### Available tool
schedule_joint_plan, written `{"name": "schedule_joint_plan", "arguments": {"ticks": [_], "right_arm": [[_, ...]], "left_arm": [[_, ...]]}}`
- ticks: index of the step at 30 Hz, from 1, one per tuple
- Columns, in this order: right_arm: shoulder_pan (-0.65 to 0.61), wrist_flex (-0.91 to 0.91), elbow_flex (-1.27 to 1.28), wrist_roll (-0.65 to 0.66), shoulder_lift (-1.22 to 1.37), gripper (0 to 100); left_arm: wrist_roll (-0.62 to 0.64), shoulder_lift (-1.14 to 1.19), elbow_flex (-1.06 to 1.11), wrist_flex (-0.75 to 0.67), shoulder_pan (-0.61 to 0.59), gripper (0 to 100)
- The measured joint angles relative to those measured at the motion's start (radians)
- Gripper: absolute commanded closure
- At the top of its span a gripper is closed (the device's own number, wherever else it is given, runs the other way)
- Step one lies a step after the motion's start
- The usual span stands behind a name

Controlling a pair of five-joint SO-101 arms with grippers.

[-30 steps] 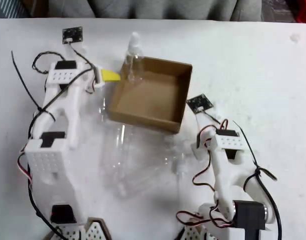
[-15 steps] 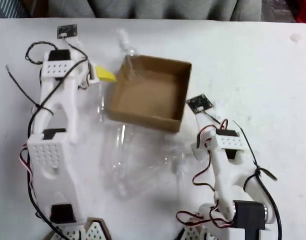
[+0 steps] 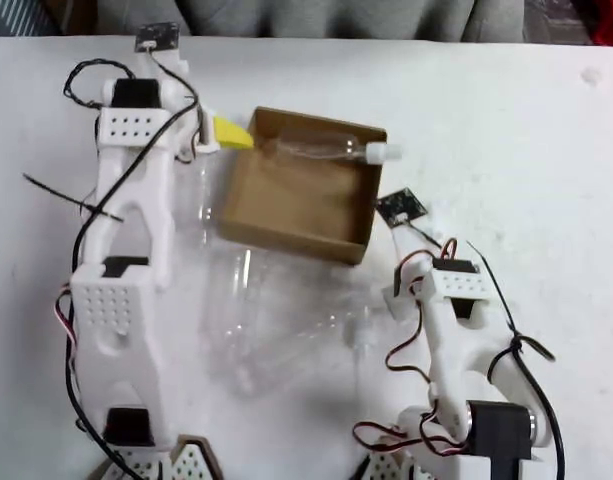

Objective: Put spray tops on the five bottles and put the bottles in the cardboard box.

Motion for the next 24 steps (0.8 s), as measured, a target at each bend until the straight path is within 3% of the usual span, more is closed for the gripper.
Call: {"name": "schedule_joint_plan", "arguments": {"ticks": [11, 15, 20, 24], "right_arm": [[0.000, 0.000, 0.000, -0.020, 0.000, 98.2], [0.000, 0.000, 0.000, -0.025, 0.000, 98.2], [0.000, 0.000, 0.000, -0.029, 0.000, 98.2], [0.000, 0.000, 0.000, -0.031, 0.000, 98.2]], "left_arm": [[0.003, 0.002, -0.229, 0.235, 0.020, 58], [-0.112, 0.002, -0.235, 0.236, 0.089, 60], [-0.249, 0.002, -0.235, 0.236, 0.157, 76], [-0.470, 0.002, -0.236, 0.236, 0.198, 91]]}}
